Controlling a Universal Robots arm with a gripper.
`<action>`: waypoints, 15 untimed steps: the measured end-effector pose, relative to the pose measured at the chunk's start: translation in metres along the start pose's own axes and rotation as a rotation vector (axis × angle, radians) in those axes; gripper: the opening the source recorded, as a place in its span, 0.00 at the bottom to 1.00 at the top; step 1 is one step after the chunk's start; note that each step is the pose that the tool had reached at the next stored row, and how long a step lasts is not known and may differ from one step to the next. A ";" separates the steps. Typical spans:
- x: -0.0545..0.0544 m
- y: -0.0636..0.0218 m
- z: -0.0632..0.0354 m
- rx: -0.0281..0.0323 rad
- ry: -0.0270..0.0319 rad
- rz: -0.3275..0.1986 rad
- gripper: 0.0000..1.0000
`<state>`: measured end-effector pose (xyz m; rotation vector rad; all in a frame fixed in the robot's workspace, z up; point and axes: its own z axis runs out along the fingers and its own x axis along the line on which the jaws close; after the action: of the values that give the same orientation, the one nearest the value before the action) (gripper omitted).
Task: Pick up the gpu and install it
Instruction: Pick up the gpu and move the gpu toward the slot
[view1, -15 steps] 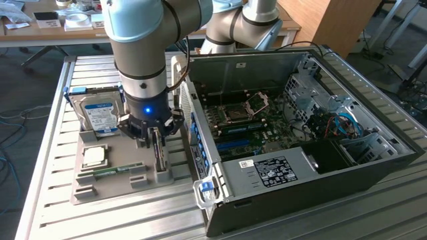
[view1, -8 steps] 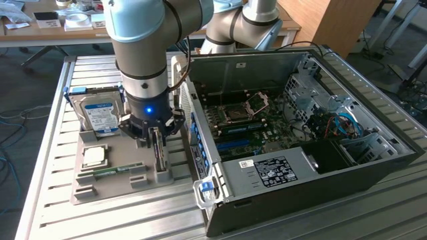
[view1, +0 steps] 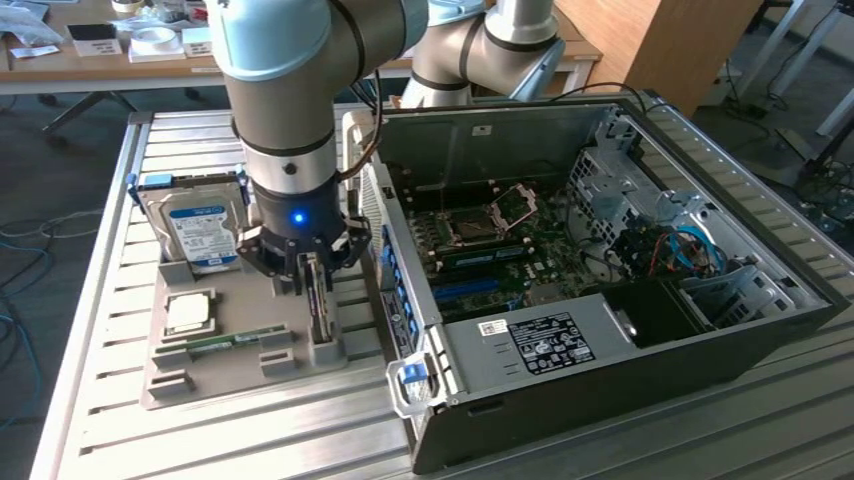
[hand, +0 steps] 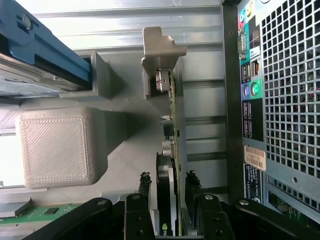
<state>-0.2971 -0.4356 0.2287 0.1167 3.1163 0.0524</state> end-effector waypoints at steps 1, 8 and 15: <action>0.000 0.0000 -0.0008 0.0002 0.0000 0.000 0.42; -0.001 0.0002 -0.0053 0.0004 -0.0001 0.000 0.42; -0.001 -0.0001 -0.0061 0.0007 0.0001 0.000 0.42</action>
<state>-0.2966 -0.4359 0.2348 0.1166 3.1164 0.0514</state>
